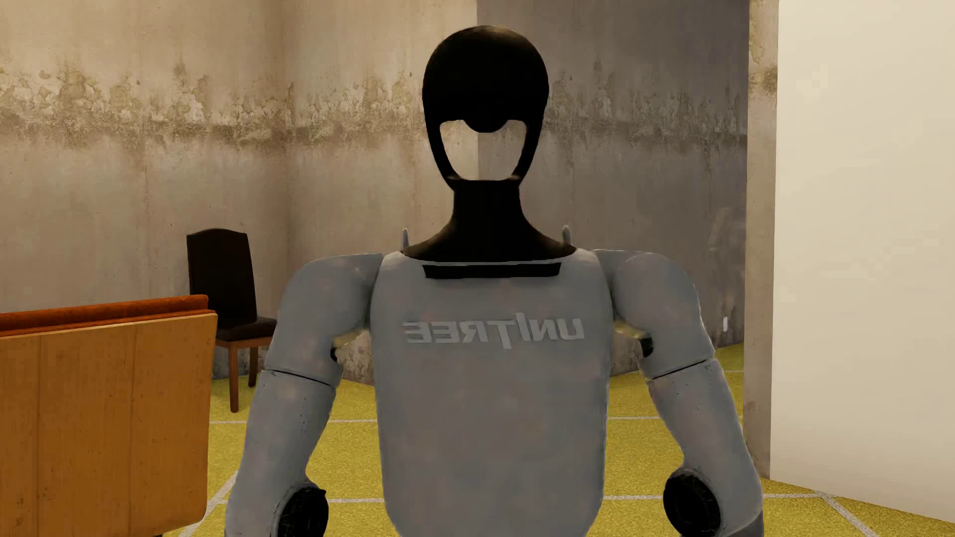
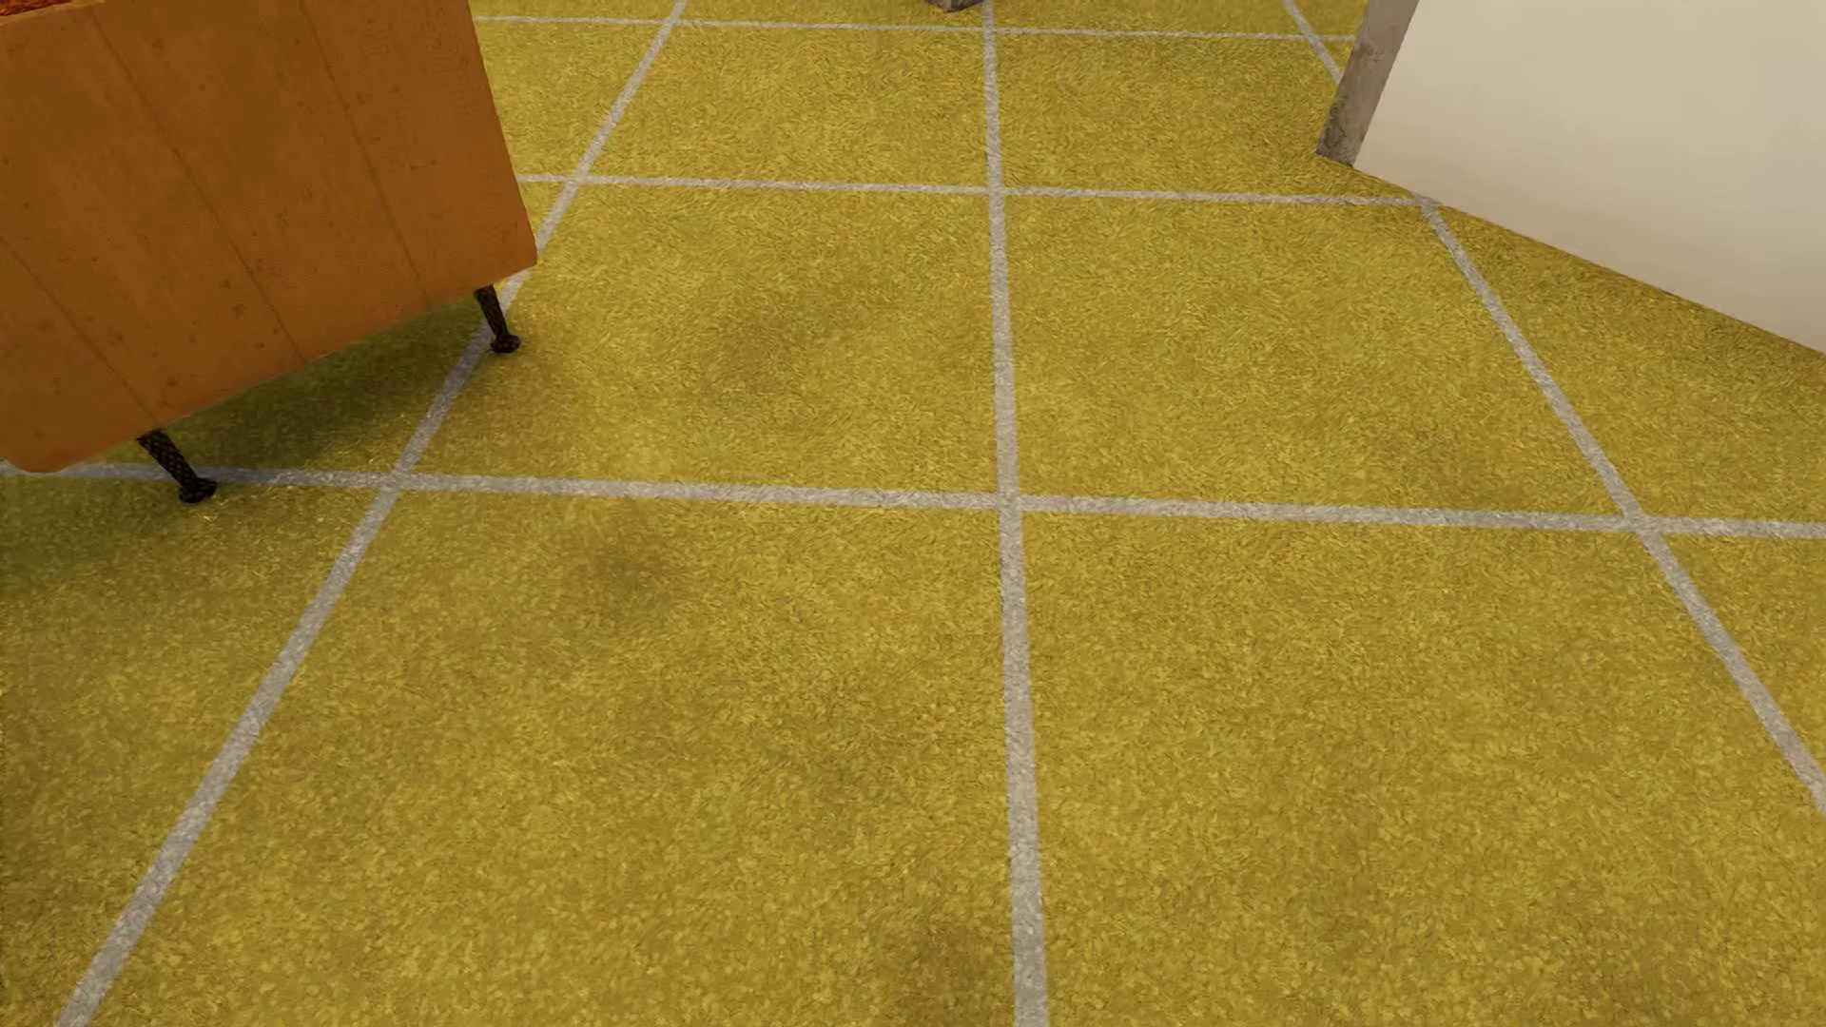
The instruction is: Circle the corner
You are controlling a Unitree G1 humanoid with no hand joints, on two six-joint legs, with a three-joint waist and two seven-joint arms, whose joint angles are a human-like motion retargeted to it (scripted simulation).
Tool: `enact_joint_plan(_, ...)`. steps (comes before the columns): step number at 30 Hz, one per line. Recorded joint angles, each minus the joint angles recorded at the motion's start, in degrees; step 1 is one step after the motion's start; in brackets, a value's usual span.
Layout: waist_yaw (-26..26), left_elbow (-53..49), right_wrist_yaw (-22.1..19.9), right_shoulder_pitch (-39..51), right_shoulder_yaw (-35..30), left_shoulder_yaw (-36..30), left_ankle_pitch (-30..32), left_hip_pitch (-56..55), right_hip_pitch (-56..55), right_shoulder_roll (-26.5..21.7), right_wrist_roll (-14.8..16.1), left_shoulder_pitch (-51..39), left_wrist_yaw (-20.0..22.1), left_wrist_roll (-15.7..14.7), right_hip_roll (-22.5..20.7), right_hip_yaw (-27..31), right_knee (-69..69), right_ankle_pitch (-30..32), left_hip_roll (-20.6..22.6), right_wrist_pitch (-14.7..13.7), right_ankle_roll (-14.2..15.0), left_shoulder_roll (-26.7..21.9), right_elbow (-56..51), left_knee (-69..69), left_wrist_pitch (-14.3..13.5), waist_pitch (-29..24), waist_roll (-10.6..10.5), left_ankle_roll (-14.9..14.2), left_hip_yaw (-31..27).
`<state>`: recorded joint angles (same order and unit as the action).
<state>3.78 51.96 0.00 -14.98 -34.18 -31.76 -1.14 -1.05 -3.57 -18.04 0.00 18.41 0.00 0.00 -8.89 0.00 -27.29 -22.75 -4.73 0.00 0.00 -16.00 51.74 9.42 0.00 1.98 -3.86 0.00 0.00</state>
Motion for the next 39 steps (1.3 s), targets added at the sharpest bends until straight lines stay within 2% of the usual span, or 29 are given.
enact_joint_plan(1, -2.25, -0.46, 0.00, 0.28, 0.34, 1.81, -5.32, -1.91, 0.88, -0.03, 0.00, -0.74, 0.00, 0.00, -0.95, 0.00, 3.05, 0.26, 0.22, 0.00, 0.00, -0.16, 1.68, 19.98, 0.00, 0.07, 0.03, 0.00, 0.00)
enact_joint_plan(2, -2.09, -0.92, 0.00, 0.38, 1.59, 4.80, -6.59, -1.66, 1.21, -0.04, 0.00, -1.73, 0.00, 0.00, -0.73, 0.00, 1.82, 1.31, 0.18, 0.00, 0.00, -0.95, 1.51, 20.22, 0.00, -0.26, 0.14, 0.00, 0.00)
enact_joint_plan(3, -1.55, -2.28, 0.00, 0.55, 2.23, 4.67, -7.40, -1.75, 1.45, -0.10, 0.00, -2.81, 0.00, 0.00, -1.02, 0.00, 2.23, 1.53, -0.08, 0.00, 0.00, -1.67, 1.38, 20.72, 0.00, -0.18, 0.19, 0.00, 0.00)
enact_joint_plan(5, -1.37, -3.39, 0.00, 3.16, -1.42, 4.10, -7.76, -2.12, 1.37, -0.43, 0.00, -5.17, 0.00, 0.00, -1.38, 0.00, 2.75, 2.40, -0.14, 0.00, 0.00, -2.18, 2.97, 20.79, 0.00, -0.26, 0.19, 0.00, 0.00)
enact_joint_plan(8, -1.72, -4.64, 0.00, 4.28, -0.02, 5.20, -7.99, -1.63, -0.02, -0.64, 0.00, -7.02, 0.00, 0.00, -1.83, 0.00, 3.28, 5.85, -0.37, 0.00, 0.00, -1.30, 0.61, 20.47, 0.00, -0.16, -0.29, 0.00, 0.00)
enact_joint_plan(11, -2.26, -4.09, 0.00, 4.95, 0.59, 5.99, -8.76, 0.06, 0.25, 0.22, 0.00, -7.62, 0.00, 0.00, -1.98, 0.00, 2.97, 6.34, -0.52, 0.00, 0.00, -0.79, -0.96, 19.91, 0.00, -0.44, -0.46, 0.00, 0.00)
enact_joint_plan(14, -3.07, -4.50, 0.00, 5.29, 0.37, 5.44, -11.21, -1.67, -1.21, 0.80, 0.00, -7.20, 0.00, 0.00, -2.14, 0.00, 2.34, 8.89, 0.19, 0.00, 0.00, -1.28, -1.97, 20.18, 0.00, -0.94, -0.14, 0.00, 0.00)
enact_joint_plan(15, -1.73, -4.26, 0.00, 5.07, -1.39, 5.28, -12.39, -2.49, -1.08, 0.65, 0.00, -6.46, 0.00, 0.00, -2.71, 0.00, 2.18, 9.50, 0.12, 0.00, 0.00, -1.41, -2.39, 21.52, 0.00, -1.14, -0.23, 0.00, 0.00)
enact_joint_plan(16, -1.63, -3.90, 0.00, 4.81, -0.98, 6.54, -14.40, -4.44, -0.42, 0.81, 0.00, -5.53, 0.00, 0.00, -2.76, 0.00, 2.24, 8.92, 0.73, 0.00, 0.00, -1.35, -2.23, 23.82, 0.00, -1.60, 0.05, 0.00, 0.00)
enact_joint_plan(18, -0.48, -3.02, 0.00, 5.50, -3.75, 5.52, -14.23, -10.31, 3.10, -0.57, 0.00, -4.51, 0.00, 0.00, -3.77, 0.00, 2.25, 6.88, -0.77, 0.00, 0.00, -1.75, -2.28, 35.71, 0.00, -4.17, -0.86, 0.00, 0.00)
enact_joint_plan(19, 0.32, -3.00, 0.00, 4.92, -3.14, 4.90, -14.77, -13.59, 4.47, -2.25, 0.00, -4.07, 0.00, 0.00, -3.51, 0.00, 2.36, 5.82, -0.30, 0.00, 0.00, -1.62, -6.32, 40.92, 0.00, -5.23, -0.88, 0.00, 0.00)
enact_joint_plan(20, 2.74, -2.72, 0.00, 5.62, -4.19, 4.61, -14.96, -16.58, 5.56, -2.73, 0.00, -3.07, 0.00, 0.00, -2.47, 0.00, 2.70, 4.51, -0.31, 0.00, 0.00, -1.71, -6.12, 44.43, 0.00, -5.08, -0.21, 0.00, 0.00)
enact_joint_plan(23, 7.72, -1.20, 0.00, 8.83, -2.16, 4.06, -11.38, -24.69, 8.82, -1.75, 0.00, -1.19, 0.00, 0.00, -0.57, 0.00, 3.82, 0.74, -0.45, 0.00, 0.00, -2.94, -4.45, 39.51, 0.00, -5.91, 1.91, 0.00, 0.00)
enact_joint_plan(26, 8.89, 2.85, 0.00, 11.07, -1.59, 4.35, -6.02, -29.88, 16.51, -1.71, 0.00, -0.08, 0.00, 0.00, -0.31, 0.00, 4.72, -5.77, -1.27, 0.00, 0.00, -3.00, -4.53, 32.29, 0.00, -7.26, 1.82, 0.00, 0.00)
enact_joint_plan(28, 10.39, 4.92, 0.00, 12.37, -1.98, 4.93, -5.70, -31.80, 20.79, -1.70, 0.00, 0.19, 0.00, 0.00, -0.02, 0.00, 5.03, -7.22, -1.29, 0.00, 0.00, -3.02, -3.07, 29.36, 0.00, -7.75, 1.93, 0.00, 0.00)
enact_joint_plan(29, 12.24, 5.38, 0.00, 12.61, -2.90, 4.64, -6.41, -32.50, 22.50, -1.64, 0.00, 0.05, 0.00, 0.00, -0.07, 0.00, 5.86, -6.13, -2.66, 0.00, 0.00, -3.17, -1.96, 31.05, 0.00, -7.47, 2.01, 0.00, 0.00)
enact_joint_plan(30, 13.16, 5.87, 0.00, 11.66, -5.40, 4.12, -6.50, -33.39, 23.49, -2.63, 0.00, 0.09, 0.00, 0.00, 1.34, 0.00, 5.17, -4.67, -1.20, 0.00, 0.00, -3.21, -3.66, 33.00, 0.00, -6.93, 2.58, 0.00, 0.00)
enact_joint_plan(31, 14.66, 6.37, 0.00, 10.66, -2.37, 4.43, -8.31, -35.02, 22.71, -1.16, 0.00, 0.22, 0.00, 0.00, 2.90, 0.00, 3.26, -1.37, -0.58, 0.00, 0.00, -3.02, -1.07, 37.30, 0.00, -6.15, 3.29, 0.00, 0.00)
enact_joint_plan(32, 15.09, 5.46, 0.00, 9.93, -5.99, 3.97, -10.28, -33.35, 23.23, -1.21, 0.00, 0.79, 0.00, 0.00, 3.98, 0.00, 0.17, 4.00, 0.12, 0.00, 0.00, -3.84, -0.27, 40.19, 0.00, -6.18, 4.32, 0.00, 0.00)
enact_joint_plan(33, 14.78, 7.03, 0.00, 8.01, -5.95, 2.82, -12.44, -31.53, 21.57, -1.36, 0.00, -0.23, 0.00, 0.00, 4.76, 0.00, -5.50, 13.54, 1.00, 0.00, 0.00, -3.26, -0.48, 41.95, 0.00, -5.79, 4.27, 0.00, 0.00)
enact_joint_plan(34, 13.67, 7.09, 0.00, 6.62, -6.64, 3.02, -14.77, -29.48, 16.17, -1.54, 0.00, -0.26, 0.00, 0.00, 4.88, 0.00, -15.83, 23.15, 0.80, 0.00, 0.00, -2.96, 0.17, 42.47, 0.00, -4.73, 3.52, 0.00, 0.00)
enact_joint_plan(35, 12.66, 5.80, 0.00, 6.01, -6.99, 4.24, -16.77, -24.84, 10.92, -1.07, 0.00, -0.89, 0.00, 0.00, 6.59, 0.00, -28.26, 28.75, 2.96, 0.00, 0.00, -2.99, 0.43, 41.71, 0.00, -6.78, 3.98, 0.00, 0.00)
enact_joint_plan(36, 8.52, 4.42, 0.00, 4.58, -5.73, 4.38, -18.22, -21.26, 4.46, -1.43, 0.00, -1.60, 0.00, 0.00, 6.93, 0.00, -40.27, 28.51, 4.97, 0.00, 0.00, -2.28, -0.74, 40.24, 0.00, -7.74, 4.02, 0.00, 0.00)
enact_joint_plan(37, 5.72, 3.61, 0.00, 3.94, -7.25, 3.51, -18.90, -15.76, -0.71, -1.88, 0.00, -2.41, 0.00, 0.00, 5.90, 0.00, -47.48, 27.13, 4.77, 0.00, 0.00, -2.61, 0.00, 37.56, 0.00, -8.48, 2.88, 0.00, 0.00)
enact_joint_plan(38, 2.50, 1.41, 0.00, 2.65, -5.93, 3.78, -19.27, -11.21, -6.97, -1.44, 0.00, -2.78, 0.00, 0.00, 4.75, 0.00, -49.05, 26.86, 4.26, 0.00, 0.00, -2.76, 0.58, 34.63, 0.00, -8.24, 1.87, 0.00, 0.00)
enact_joint_plan(39, -1.95, -0.30, 0.00, 1.48, -2.89, 3.80, -18.91, -6.44, -11.95, -1.11, 0.00, -3.63, 0.00, 0.00, 4.41, 0.00, -44.46, 29.01, 4.64, 0.00, 0.00, -2.68, -0.04, 30.82, 0.00, -8.85, 1.36, 0.00, 0.00)
